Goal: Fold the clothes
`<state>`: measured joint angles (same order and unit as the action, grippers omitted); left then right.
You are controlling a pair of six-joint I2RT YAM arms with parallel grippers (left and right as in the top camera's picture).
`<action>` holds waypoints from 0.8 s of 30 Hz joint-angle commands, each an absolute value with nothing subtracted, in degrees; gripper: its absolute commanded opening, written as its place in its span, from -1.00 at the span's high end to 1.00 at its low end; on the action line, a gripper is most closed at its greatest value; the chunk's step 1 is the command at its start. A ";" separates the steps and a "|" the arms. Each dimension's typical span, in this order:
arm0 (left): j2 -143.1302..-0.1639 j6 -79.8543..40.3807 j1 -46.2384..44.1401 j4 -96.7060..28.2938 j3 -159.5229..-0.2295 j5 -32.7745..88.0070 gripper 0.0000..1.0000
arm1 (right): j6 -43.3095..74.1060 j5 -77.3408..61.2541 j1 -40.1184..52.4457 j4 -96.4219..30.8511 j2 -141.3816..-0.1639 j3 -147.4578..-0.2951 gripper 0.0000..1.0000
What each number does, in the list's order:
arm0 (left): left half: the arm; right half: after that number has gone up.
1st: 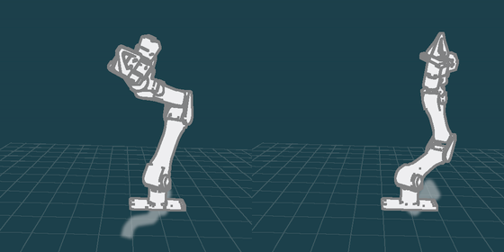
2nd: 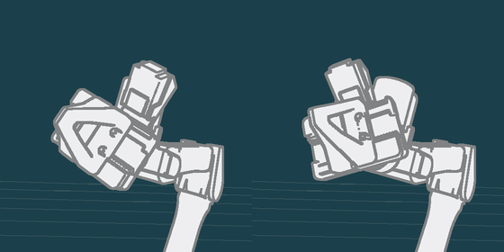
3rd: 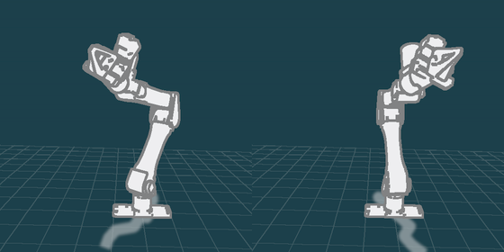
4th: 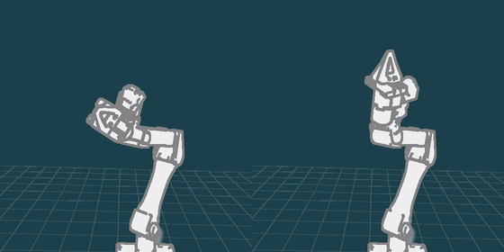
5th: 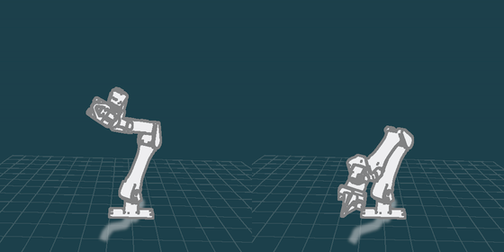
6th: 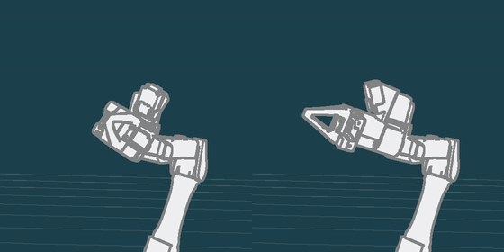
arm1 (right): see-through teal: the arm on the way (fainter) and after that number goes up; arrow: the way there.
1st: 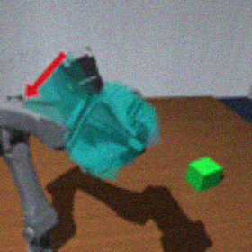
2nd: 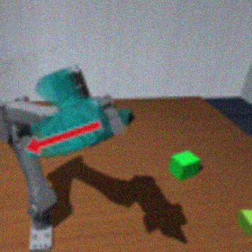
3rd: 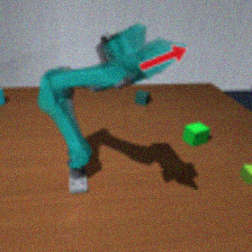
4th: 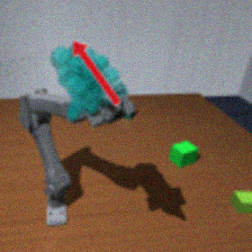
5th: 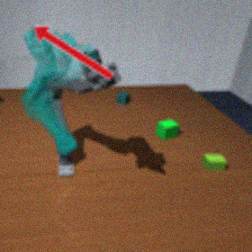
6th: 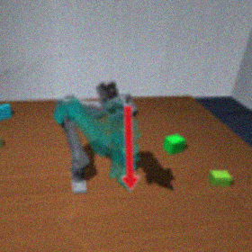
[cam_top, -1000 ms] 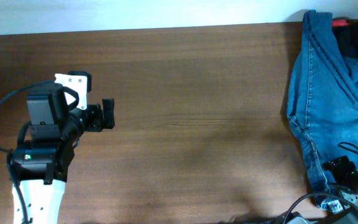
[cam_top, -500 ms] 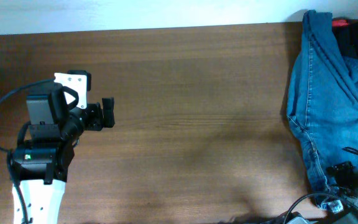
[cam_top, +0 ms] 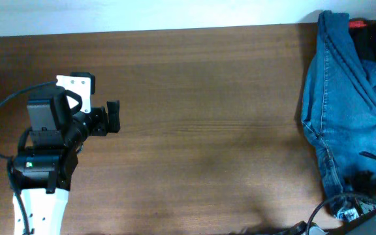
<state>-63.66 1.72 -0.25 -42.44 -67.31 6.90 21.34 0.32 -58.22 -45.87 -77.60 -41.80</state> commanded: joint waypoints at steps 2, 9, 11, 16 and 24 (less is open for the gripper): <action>-63.79 2.61 -0.34 -42.22 -68.38 7.11 -0.99 | 18.33 -7.84 -58.57 -44.56 -78.54 -41.74 0.92; -63.79 2.61 -0.34 -42.17 -68.38 7.11 -0.99 | 7.79 -37.50 -55.75 -53.56 -68.84 -59.70 0.92; -63.79 2.61 -0.34 -42.02 -68.38 7.11 -0.99 | 4.89 -43.68 -51.64 -55.88 -66.32 -66.15 0.92; -63.81 2.61 -0.34 -41.98 -68.38 7.11 -0.99 | -3.86 -49.93 -20.34 -58.30 -61.60 -83.94 0.92; -63.79 2.59 -0.34 -42.00 -68.38 7.33 -0.99 | -8.60 4.67 32.25 -62.96 -68.58 -86.59 -0.97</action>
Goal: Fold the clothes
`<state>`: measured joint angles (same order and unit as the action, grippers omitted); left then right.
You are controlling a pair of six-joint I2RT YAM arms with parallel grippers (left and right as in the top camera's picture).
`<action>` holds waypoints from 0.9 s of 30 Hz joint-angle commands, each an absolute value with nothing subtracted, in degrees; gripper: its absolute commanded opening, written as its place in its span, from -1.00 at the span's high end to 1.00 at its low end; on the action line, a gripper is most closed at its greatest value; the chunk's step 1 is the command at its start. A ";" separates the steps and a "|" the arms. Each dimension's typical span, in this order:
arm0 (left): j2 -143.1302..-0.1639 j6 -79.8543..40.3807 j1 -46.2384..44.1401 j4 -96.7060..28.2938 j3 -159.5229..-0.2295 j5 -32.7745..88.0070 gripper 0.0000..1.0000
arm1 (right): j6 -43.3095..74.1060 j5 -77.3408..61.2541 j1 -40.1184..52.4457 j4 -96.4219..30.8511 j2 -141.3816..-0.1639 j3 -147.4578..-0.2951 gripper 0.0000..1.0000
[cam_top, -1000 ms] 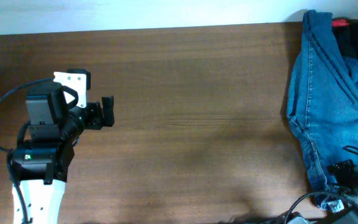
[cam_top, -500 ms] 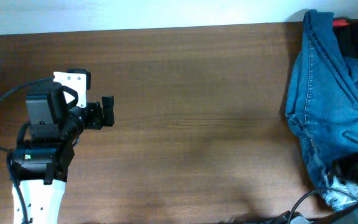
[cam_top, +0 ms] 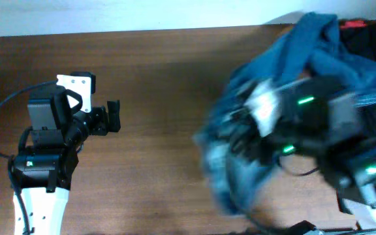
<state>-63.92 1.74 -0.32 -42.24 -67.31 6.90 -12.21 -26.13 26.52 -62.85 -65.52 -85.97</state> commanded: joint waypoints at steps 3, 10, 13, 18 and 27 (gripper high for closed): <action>-63.79 2.59 -0.34 -42.02 -68.38 7.33 -0.99 | -3.88 13.19 32.10 -62.65 -69.95 -86.59 -0.97; -63.81 2.59 -0.38 -42.35 -68.36 14.44 -0.99 | -0.93 14.20 20.03 -62.00 -67.51 -86.61 -0.97; -64.51 2.59 -1.56 -43.18 -68.36 19.51 -0.99 | -0.32 13.19 14.57 -62.22 -66.17 -86.61 -0.97; -70.30 2.63 -12.99 -48.88 -68.36 13.21 -0.99 | 2.44 16.08 7.27 -63.55 -64.84 -86.59 -0.97; -83.85 4.84 -33.43 -55.94 -68.36 9.54 -0.99 | 17.04 14.59 -16.19 -69.93 -65.82 -86.59 -0.97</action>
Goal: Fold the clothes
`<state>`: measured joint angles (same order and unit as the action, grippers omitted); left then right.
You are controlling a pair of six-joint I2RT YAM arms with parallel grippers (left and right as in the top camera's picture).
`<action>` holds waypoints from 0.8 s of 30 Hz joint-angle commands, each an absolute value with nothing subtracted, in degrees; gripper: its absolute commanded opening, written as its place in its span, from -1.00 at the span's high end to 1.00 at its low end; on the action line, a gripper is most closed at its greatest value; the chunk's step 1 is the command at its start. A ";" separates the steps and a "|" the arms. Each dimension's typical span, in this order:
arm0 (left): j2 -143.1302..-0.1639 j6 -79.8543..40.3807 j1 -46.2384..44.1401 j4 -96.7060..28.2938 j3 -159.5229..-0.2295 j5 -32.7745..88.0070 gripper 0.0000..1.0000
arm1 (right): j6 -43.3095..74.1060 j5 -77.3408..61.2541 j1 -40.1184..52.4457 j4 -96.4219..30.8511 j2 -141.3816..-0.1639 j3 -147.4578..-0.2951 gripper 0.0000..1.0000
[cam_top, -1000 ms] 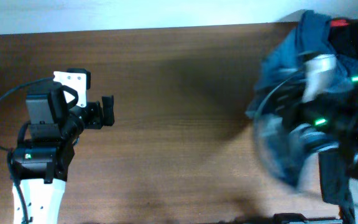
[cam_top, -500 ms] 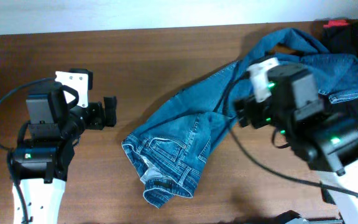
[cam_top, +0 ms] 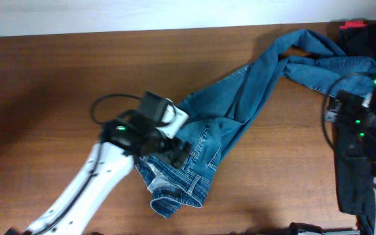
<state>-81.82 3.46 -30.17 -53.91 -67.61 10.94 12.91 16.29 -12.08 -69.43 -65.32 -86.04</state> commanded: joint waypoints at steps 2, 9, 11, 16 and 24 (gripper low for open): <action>-86.35 4.78 -37.95 -60.90 -68.36 10.55 -0.99 | 17.04 13.41 -18.96 -70.11 -66.83 -86.59 -0.97; -92.23 4.78 -48.18 -61.10 -68.36 10.00 -0.99 | 17.02 12.21 -19.68 -72.71 -71.61 -86.59 -0.97; -93.86 4.78 -48.73 -61.34 -68.36 9.15 -0.99 | 17.04 12.19 -19.68 -73.25 -72.36 -86.59 -0.97; -98.61 4.78 -48.60 -61.32 -68.36 9.17 -0.99 | 17.02 12.21 -19.68 -73.30 -72.75 -86.59 -0.97; -105.54 4.78 -48.60 -62.26 -68.36 9.15 0.30 | 17.02 12.21 -19.68 -73.32 -72.75 -86.59 -1.00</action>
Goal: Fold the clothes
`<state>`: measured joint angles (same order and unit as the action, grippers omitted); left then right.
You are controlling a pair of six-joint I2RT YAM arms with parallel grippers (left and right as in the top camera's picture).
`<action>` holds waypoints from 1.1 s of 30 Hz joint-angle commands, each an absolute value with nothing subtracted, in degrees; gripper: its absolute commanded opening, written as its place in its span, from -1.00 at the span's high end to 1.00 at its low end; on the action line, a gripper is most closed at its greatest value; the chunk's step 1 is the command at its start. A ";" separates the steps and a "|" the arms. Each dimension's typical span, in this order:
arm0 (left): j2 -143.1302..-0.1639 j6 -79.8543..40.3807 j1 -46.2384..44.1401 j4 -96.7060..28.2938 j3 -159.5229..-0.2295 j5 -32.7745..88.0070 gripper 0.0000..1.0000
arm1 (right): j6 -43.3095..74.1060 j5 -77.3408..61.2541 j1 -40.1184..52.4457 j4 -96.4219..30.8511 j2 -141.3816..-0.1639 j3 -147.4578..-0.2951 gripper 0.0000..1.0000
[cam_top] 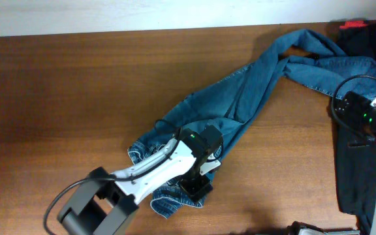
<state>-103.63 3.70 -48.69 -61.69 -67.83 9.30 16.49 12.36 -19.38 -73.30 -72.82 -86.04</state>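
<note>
A pair of blue jeans [240,98] lies stretched in a crumpled diagonal, legs toward the back right [318,62], waistband bunched near the front middle [168,196]. My left arm reaches in from the front left, and my left gripper [196,187] points down onto the waist part. From above its fingers are one dark block, so open or shut is unclear. My right gripper [352,104] hovers at the right edge, just beside the leg ends and apart from them. Its fingers are too dark to read.
Dark garments lie piled at the table's right edge [354,183] and back right corner [371,36], with a small red item [354,24] behind them. Bare wooden tabletop [77,98] fills the left half. Cables trail from both arms.
My left arm has folded back toward the front and its gripper now sits lower on the waistband, nearer the front edge. The right arm has drawn slightly to the right. The jeans lie much as before.
At first the jeans hung in a heap at the right edge and my left arm rested at the far left. Then the right arm was over mid-table with the jeans, blurred. After that the jeans lay spread diagonally with my left gripper on them, as they do now.
</note>
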 commanded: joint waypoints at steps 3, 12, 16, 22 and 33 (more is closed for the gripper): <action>-105.47 4.73 -48.60 -63.57 -69.23 8.62 0.99 | 17.02 12.21 -19.68 -73.32 -72.75 -86.59 -0.89; -95.57 2.15 -42.81 -75.18 -88.07 -10.39 0.99 | 17.02 12.25 -19.68 -73.30 -72.75 -86.59 -0.88; -91.81 2.17 -35.86 -72.58 -90.67 2.35 0.06 | 17.02 12.23 -19.68 -73.12 -72.75 -86.59 -0.90; -93.51 1.65 -38.04 -71.16 -85.12 5.19 -0.25 | 17.04 12.23 -19.68 -73.08 -72.75 -86.59 -0.91; -101.89 -2.61 -45.17 -63.46 -72.34 12.69 -0.42 | 17.04 12.23 -19.68 -73.14 -72.75 -86.59 -0.96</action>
<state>-99.79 -1.61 -43.66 -64.36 -74.02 9.15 16.47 12.34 -19.38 -73.25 -72.82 -86.04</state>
